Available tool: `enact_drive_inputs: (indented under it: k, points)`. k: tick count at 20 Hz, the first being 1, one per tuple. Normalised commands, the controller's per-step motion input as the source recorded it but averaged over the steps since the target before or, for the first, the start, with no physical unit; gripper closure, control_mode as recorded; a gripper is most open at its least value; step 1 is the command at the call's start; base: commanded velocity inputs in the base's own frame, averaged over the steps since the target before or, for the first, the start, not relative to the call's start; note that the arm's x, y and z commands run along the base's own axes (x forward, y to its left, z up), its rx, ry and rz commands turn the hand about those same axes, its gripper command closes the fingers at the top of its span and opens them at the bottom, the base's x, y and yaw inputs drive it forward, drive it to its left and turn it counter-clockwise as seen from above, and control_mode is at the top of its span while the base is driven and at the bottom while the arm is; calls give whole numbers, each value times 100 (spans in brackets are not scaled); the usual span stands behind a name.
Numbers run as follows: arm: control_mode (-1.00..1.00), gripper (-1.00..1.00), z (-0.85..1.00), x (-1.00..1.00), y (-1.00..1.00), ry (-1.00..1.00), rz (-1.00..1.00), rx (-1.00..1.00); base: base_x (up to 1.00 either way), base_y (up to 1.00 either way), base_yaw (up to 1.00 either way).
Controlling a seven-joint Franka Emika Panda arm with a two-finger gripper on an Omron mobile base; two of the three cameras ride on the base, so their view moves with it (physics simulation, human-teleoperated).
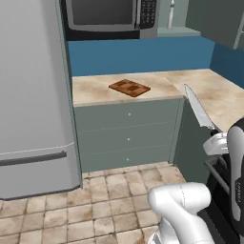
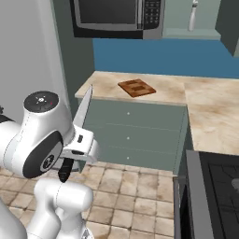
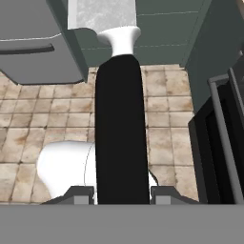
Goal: Move the cutting board and knife to the sink. Then move spray from the cabinet to the counter.
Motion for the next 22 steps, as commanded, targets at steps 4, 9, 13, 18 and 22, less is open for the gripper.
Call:
enact_drive_inputs:
  k: [4, 9, 13, 18, 22]
  points:
    - [100, 100, 0, 0, 0, 0, 0, 0, -59, 0, -4]
    - [100, 100, 0, 0, 0, 0, 0, 0, -49, 0, -13]
    - [100, 100, 0, 0, 0, 0, 0, 0, -40, 0, -21]
    - [100, 100, 0, 0, 0, 0, 0, 0, -32, 0, -28]
    - [100, 100, 0, 0, 0, 0, 0, 0, -24, 0, -35]
